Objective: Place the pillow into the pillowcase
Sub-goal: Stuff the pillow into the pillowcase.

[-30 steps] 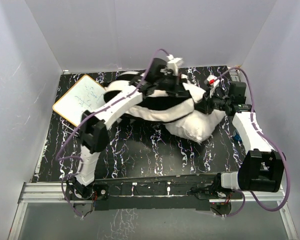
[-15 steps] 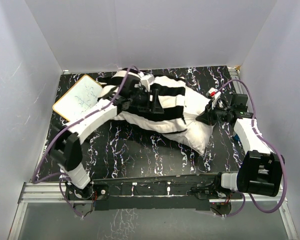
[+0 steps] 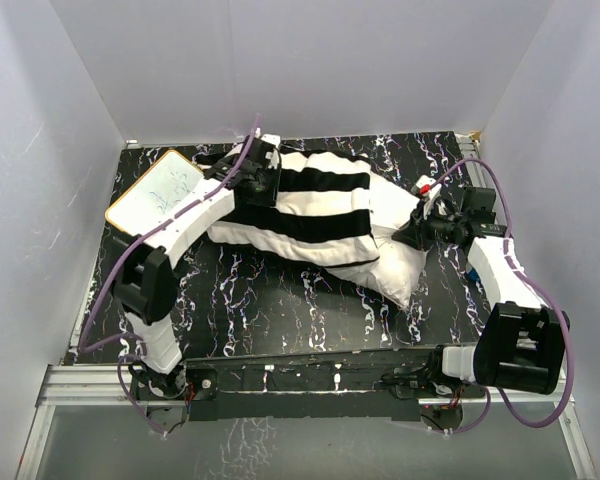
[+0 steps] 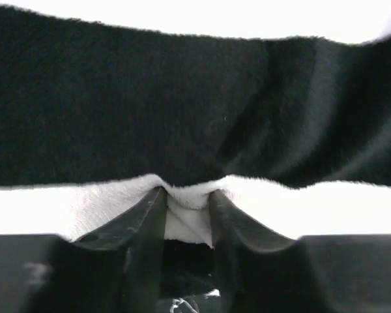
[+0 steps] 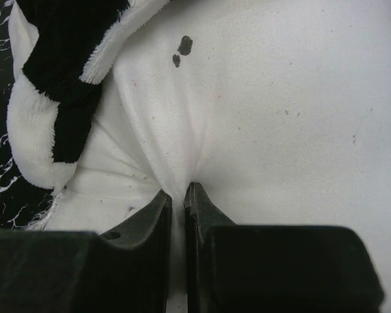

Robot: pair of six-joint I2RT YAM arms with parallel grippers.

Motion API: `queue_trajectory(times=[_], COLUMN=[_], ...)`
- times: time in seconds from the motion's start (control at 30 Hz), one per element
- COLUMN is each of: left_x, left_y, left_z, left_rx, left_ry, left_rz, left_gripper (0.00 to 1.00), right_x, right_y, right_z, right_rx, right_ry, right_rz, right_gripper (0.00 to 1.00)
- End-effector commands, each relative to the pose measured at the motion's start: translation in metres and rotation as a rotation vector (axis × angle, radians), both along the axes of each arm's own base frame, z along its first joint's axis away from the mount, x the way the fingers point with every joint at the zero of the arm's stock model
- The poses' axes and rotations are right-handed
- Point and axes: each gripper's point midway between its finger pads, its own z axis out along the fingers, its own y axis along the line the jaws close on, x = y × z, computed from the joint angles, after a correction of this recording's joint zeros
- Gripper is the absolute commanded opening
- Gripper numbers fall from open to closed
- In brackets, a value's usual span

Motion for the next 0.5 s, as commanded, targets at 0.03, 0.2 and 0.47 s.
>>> queue_trajectory(times=[0.03,0.2,0.47], left_x=[0.0,-0.036,-0.15], left_y=[-0.024,-0.11,-0.233], left_z=[-0.008,0.037,0.117], left_rx=[-0.023,-0.317,-0.735], left_ry=[0.082,0.098,0.227], left_rz=[-0.118,-0.385,-0.851], left_gripper=[0.0,0.0,0.0], right_x=[0.009,0.021,0.054], right_y=[-0.003,0.027,0.075], right_z=[0.0,0.021,0.128], right_rx=[-0.055,-0.028,0.157], right_ry=[-0.024,-0.095,-0.249], right_rz=[-0.012,0.033,0.091], right_gripper=[0.09,0.08,0.08])
